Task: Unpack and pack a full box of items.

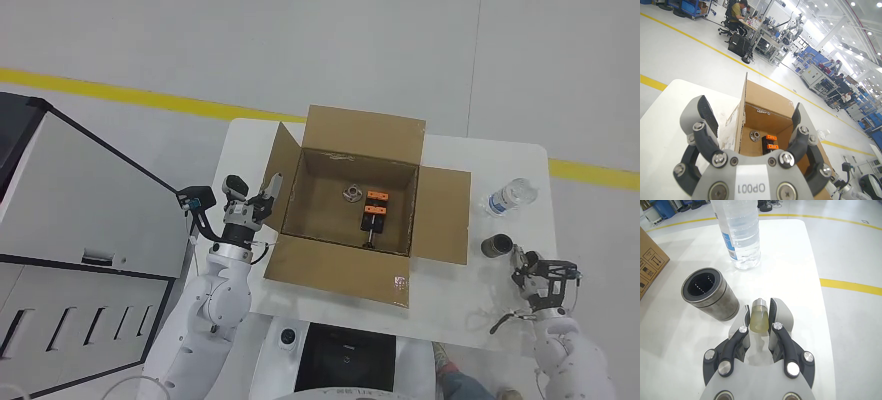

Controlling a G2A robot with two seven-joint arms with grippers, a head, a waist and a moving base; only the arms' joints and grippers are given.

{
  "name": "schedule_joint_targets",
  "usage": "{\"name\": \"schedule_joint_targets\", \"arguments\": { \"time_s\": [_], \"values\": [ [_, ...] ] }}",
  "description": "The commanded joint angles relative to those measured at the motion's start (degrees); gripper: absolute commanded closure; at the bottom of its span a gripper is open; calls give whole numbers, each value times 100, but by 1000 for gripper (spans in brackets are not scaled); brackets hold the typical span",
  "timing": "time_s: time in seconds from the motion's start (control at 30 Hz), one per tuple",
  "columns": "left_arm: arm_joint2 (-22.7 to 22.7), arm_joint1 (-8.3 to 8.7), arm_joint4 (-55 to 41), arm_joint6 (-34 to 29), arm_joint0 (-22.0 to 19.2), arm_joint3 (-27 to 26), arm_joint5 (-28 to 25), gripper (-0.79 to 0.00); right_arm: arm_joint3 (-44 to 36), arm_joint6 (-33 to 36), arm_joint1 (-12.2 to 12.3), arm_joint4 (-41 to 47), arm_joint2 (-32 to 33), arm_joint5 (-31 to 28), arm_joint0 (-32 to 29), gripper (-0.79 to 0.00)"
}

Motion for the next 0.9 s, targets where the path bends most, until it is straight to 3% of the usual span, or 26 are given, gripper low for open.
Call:
{"name": "schedule_joint_targets", "arguments": {
  "time_s": [0.0,0.1,0.13,0.17,0.5,0.87],
  "values": [
    [0,0,0,0,0,0,0,-785,19,-10,2,-9,-26,31,7,-166],
    [0,0,0,0,0,0,0,-785,32,-23,9,6,-45,28,17,-628],
    [0,0,0,0,0,0,0,-785,36,-28,12,14,-51,33,18,-733],
    [0,0,0,0,0,0,0,-785,32,-31,15,23,-51,42,27,-785],
    [0,0,0,0,0,0,0,-785,-395,-201,53,286,53,-243,-270,-785],
    [0,0,0,0,0,0,0,-785,-1695,6,135,1363,846,-837,-1114,-779]
  ]
}}
